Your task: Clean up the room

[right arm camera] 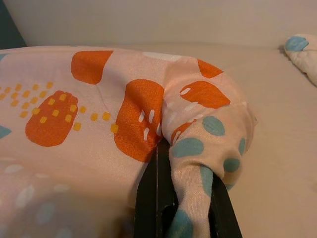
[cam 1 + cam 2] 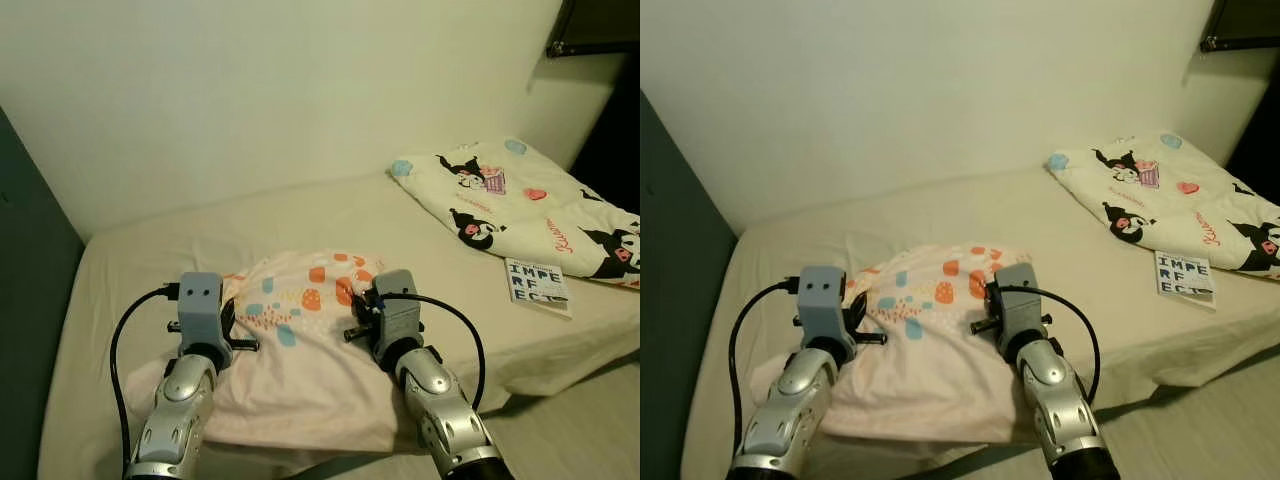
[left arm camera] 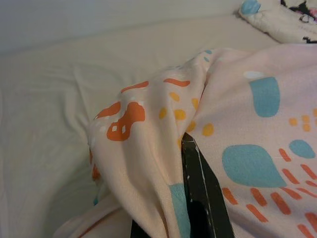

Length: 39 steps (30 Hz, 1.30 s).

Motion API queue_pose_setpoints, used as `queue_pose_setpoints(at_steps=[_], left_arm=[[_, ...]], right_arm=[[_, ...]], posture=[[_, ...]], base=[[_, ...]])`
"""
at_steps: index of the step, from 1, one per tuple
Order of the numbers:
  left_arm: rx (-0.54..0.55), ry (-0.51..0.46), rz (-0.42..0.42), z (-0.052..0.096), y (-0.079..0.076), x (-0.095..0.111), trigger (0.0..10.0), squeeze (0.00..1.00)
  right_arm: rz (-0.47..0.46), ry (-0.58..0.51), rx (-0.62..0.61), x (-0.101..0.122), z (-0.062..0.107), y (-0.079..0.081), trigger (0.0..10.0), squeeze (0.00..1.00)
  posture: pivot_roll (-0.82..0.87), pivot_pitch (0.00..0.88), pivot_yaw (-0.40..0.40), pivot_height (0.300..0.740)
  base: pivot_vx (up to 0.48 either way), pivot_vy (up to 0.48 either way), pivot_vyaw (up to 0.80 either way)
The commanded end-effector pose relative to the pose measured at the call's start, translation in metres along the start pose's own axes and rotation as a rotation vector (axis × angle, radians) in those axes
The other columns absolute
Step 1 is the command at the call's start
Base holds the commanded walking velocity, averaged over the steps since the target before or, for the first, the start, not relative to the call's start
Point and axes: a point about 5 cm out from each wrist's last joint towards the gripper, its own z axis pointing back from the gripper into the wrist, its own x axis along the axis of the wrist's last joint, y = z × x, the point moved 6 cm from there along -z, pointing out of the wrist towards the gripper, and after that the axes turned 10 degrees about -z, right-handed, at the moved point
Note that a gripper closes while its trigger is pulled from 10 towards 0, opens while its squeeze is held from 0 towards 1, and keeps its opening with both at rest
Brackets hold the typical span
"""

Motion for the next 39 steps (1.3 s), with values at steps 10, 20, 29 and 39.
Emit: queue_pose_setpoints(at_steps=[10,20,29,39], left_arm=[[0.057,-0.067,-0.036,-0.001,0.019,0.017,10.0,0.0],[0.059,-0.071,-0.029,-0.002,0.02,0.019,10.0,0.0],[0.062,-0.077,-0.017,0.001,0.023,0.02,10.0,0.0],[0.075,-0.096,-0.041,0.004,0.023,0.025,10.0,0.0]], right_arm=[[-0.016,-0.042,-0.062,0.007,0.004,-0.015,10.0,0.0],[-0.016,-0.045,-0.059,0.008,0.002,-0.014,10.0,0.0],[-0.017,-0.053,-0.043,0.01,0.002,-0.01,10.0,0.0],[-0.038,-0.059,-0.04,0.011,0.002,-0.009,10.0,0.0]], posture=[[-0.11,0.034,0.008,0.74],[-0.1,0.028,0.006,0.74],[-0.1,0.031,0.002,0.74],[-0.09,0.032,0.001,0.74]], base=[[0.0,0.185,0.0],[0.0,0.449,0.0],[0.0,0.48,0.0],[0.0,-0.384,0.0]])
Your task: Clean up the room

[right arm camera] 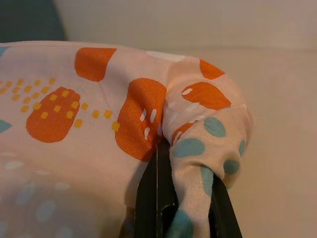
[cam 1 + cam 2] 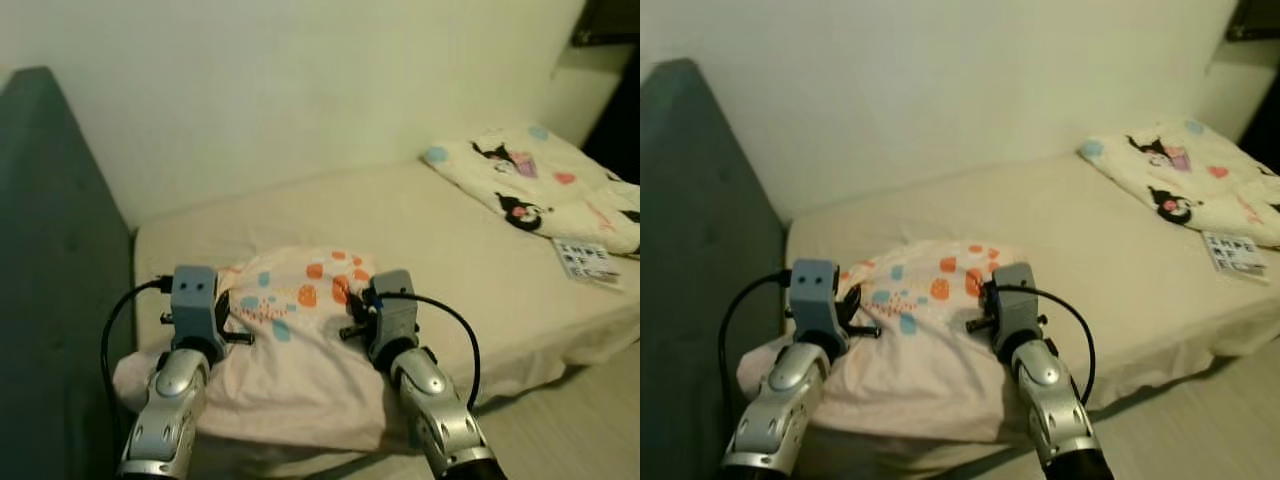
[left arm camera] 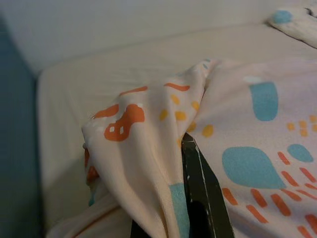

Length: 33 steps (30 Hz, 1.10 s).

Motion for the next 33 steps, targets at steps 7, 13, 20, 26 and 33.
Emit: queue_pose_setpoints(at_steps=[7,13,20,26,33], left_arm=[[0.063,-0.048,-0.011,0.001,0.013,0.011,10.0,0.0],[0.043,-0.046,0.0,0.0,0.01,0.012,10.0,0.0],[0.025,-0.029,-0.03,-0.001,0.007,0.01,10.0,0.0],[0.005,0.018,-0.048,-0.003,0.002,0.002,10.0,0.0],[-0.018,0.054,-0.024,-0.003,-0.005,-0.005,10.0,0.0]], right_arm=[[-0.004,-0.044,-0.055,0.009,0.005,-0.018,10.0,0.0],[-0.015,-0.046,-0.065,0.009,0.005,-0.019,10.0,0.0],[-0.016,-0.034,-0.087,0.007,0.005,-0.023,10.0,0.0],[-0.006,-0.036,-0.104,0.008,0.005,-0.027,10.0,0.0],[-0.006,-0.036,-0.105,0.007,0.006,-0.028,10.0,0.0]], posture=[[-0.09,0.031,0.007,0.74],[-0.09,0.03,0.011,0.74],[-0.09,0.032,0.015,0.74],[-0.1,0.039,0.023,0.74],[-0.1,0.039,0.024,0.74]], base=[[0.0,-0.48,0.0],[0.0,-0.08,0.0],[0.0,0.0,0.0],[0.0,0.0,0.8],[0.0,0.0,0.8]])
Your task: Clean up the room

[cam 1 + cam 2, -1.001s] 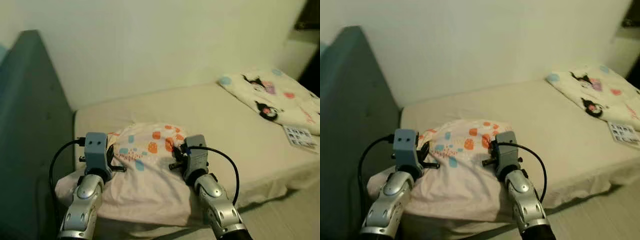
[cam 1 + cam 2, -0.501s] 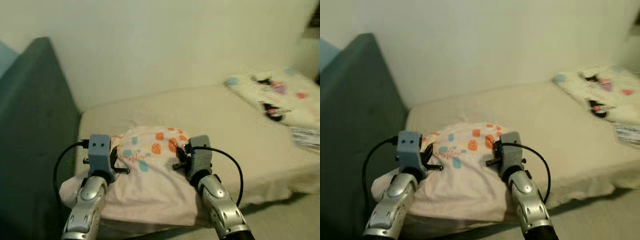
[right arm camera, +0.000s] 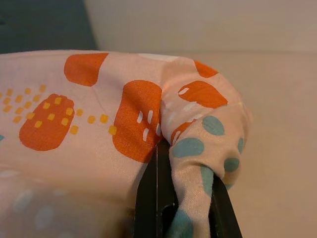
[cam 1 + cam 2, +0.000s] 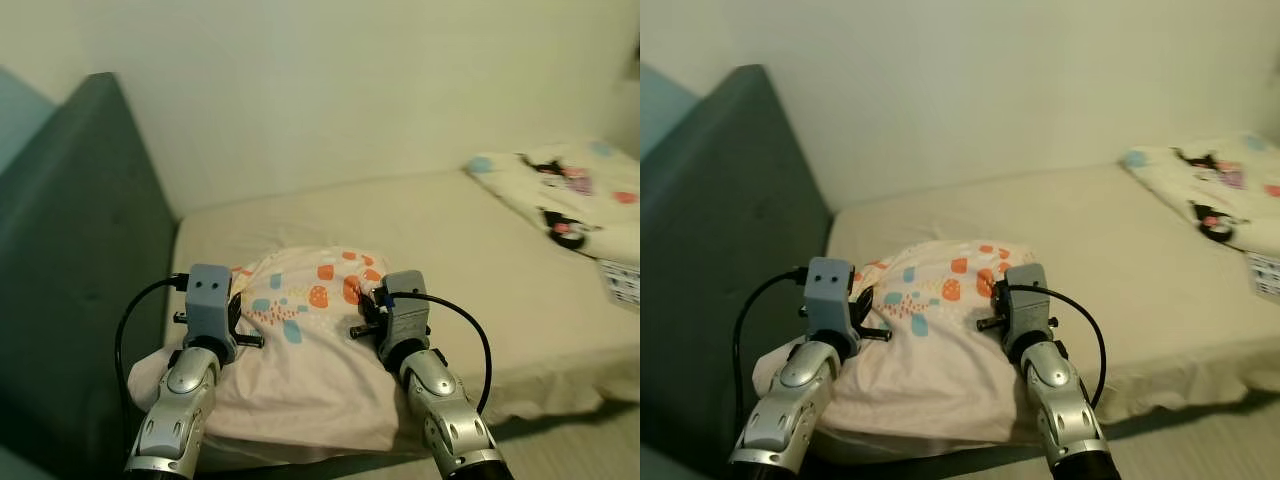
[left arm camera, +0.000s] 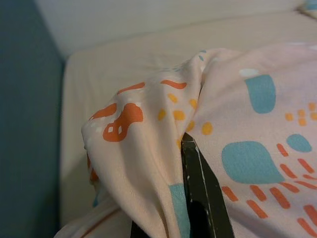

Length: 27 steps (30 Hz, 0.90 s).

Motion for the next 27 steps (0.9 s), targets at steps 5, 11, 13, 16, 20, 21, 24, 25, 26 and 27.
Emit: queue_pose_setpoints(at_steps=[5,11,13,16,20,21,24,25,26,27], left_arm=[[0.021,0.043,-0.02,0.0,0.007,-0.007,10.0,0.0],[-0.03,0.049,-0.058,0.0,-0.004,-0.006,10.0,0.0],[-0.039,0.031,-0.078,0.0,-0.006,-0.002,10.0,0.0],[-0.05,0.0,-0.081,-0.001,-0.01,0.004,10.0,0.0],[-0.061,-0.016,-0.073,-0.001,-0.012,0.007,10.0,0.0],[-0.064,-0.018,-0.074,-0.002,-0.012,0.008,10.0,0.0],[-0.065,-0.015,-0.065,-0.003,-0.012,0.008,10.0,0.0],[-0.065,-0.015,-0.065,-0.003,-0.012,0.008,10.0,0.0],[-0.067,-0.01,-0.062,-0.003,-0.012,0.008,10.0,0.0],[-0.075,-0.008,-0.065,-0.003,-0.013,0.007,10.0,0.0]], right_arm=[[0.005,-0.035,-0.044,0.008,0.002,-0.011,10.0,0.0],[0.01,-0.038,-0.046,0.009,0.003,-0.011,10.0,0.0],[0.011,-0.042,-0.049,0.01,0.003,-0.012,10.0,0.0],[0.014,-0.05,-0.058,0.012,0.004,-0.015,10.0,0.0],[0.014,-0.061,-0.069,0.014,0.005,-0.017,10.0,0.0],[0.015,-0.066,-0.074,0.015,0.005,-0.019,10.0,0.0],[0.016,-0.072,-0.08,0.017,0.006,-0.021,10.0,0.0],[0.016,-0.072,-0.08,0.017,0.006,-0.021,10.0,0.0],[0.017,-0.077,-0.082,0.019,0.006,-0.022,10.0,0.0],[0.017,-0.083,-0.085,0.021,0.006,-0.023,10.0,0.0]], posture=[[-0.1,0.039,0.024,0.74],[-0.1,0.04,0.026,0.74],[-0.1,0.04,0.026,0.74],[-0.11,0.042,0.031,0.74],[-0.11,0.043,0.034,0.74],[-0.12,0.043,0.036,0.74],[-0.12,0.042,0.039,0.74],[-0.12,0.042,0.039,0.74],[-0.12,0.041,0.041,0.74],[-0.12,0.041,0.041,0.74]], base=[[0.0,0.0,0.8],[0.0,0.0,0.8],[0.0,0.0,0.8],[0.0,0.0,0.8],[0.0,0.0,0.8],[0.0,0.0,0.8],[0.0,0.0,0.8],[0.0,0.0,0.8],[0.0,0.0,0.8],[0.0,0.0,0.8]])
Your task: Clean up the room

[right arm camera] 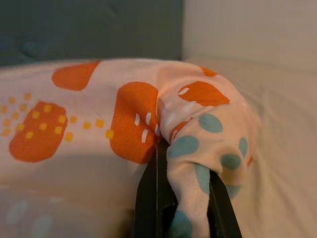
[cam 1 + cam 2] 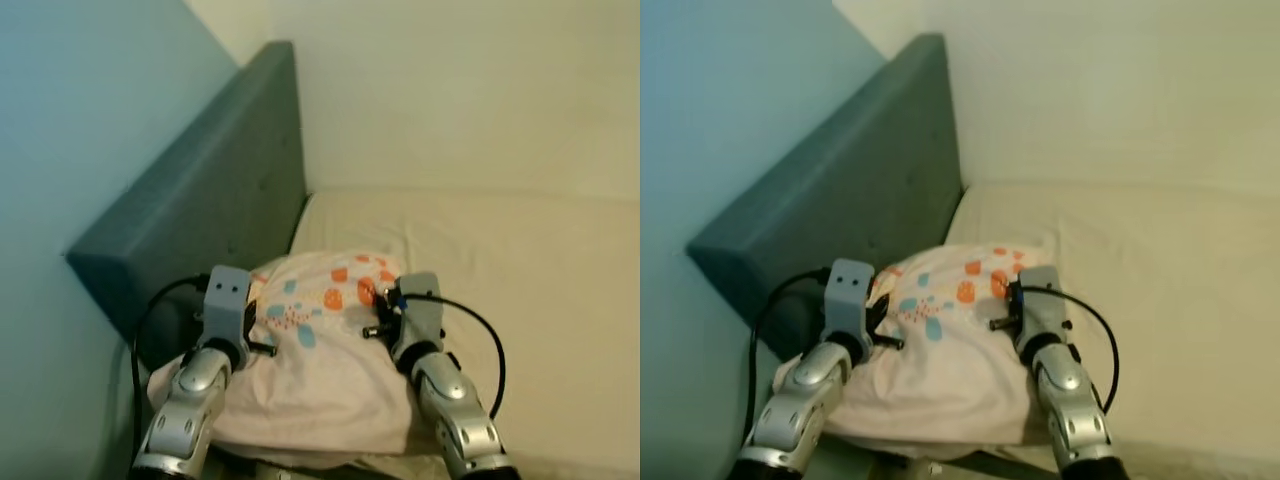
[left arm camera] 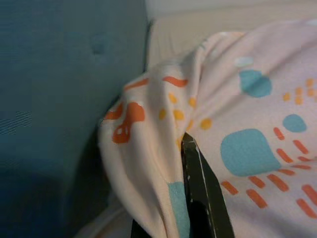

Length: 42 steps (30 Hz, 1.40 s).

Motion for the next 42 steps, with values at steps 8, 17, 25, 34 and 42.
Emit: queue_pose_setpoints(at_steps=[8,17,25,34,42], left_arm=[[-0.011,-0.025,-0.028,-0.002,0.001,0.007,10.0,0.0],[-0.026,-0.015,-0.041,-0.002,0.001,0.005,10.0,0.0],[-0.023,-0.001,-0.064,-0.004,0.002,0.005,10.0,0.0],[0.001,0.021,-0.041,-0.005,0.004,0.002,10.0,0.0],[0.082,0.074,0.011,-0.005,0.02,-0.007,10.0,0.0]], right_arm=[[0.005,-0.05,-0.032,0.013,0.0,-0.007,10.0,0.0],[-0.048,-0.053,-0.06,0.012,0.001,-0.011,10.0,0.0],[-0.049,-0.057,-0.073,0.013,0.003,-0.014,10.0,0.0],[-0.048,-0.053,-0.082,0.012,0.005,-0.017,10.0,0.0],[-0.02,-0.041,-0.05,0.016,0.002,-0.011,10.0,0.0]], posture=[[-0.12,0.037,0.038,0.74],[-0.11,0.048,0.045,0.74],[-0.12,0.055,0.057,0.74],[-0.12,0.063,0.058,0.74],[-0.12,0.068,0.054,0.74]], base=[[0.0,0.0,0.8],[0.0,0.0,0.43],[0.0,-0.06,0.0],[0.0,-0.48,0.0],[0.0,0.0,0.0]])
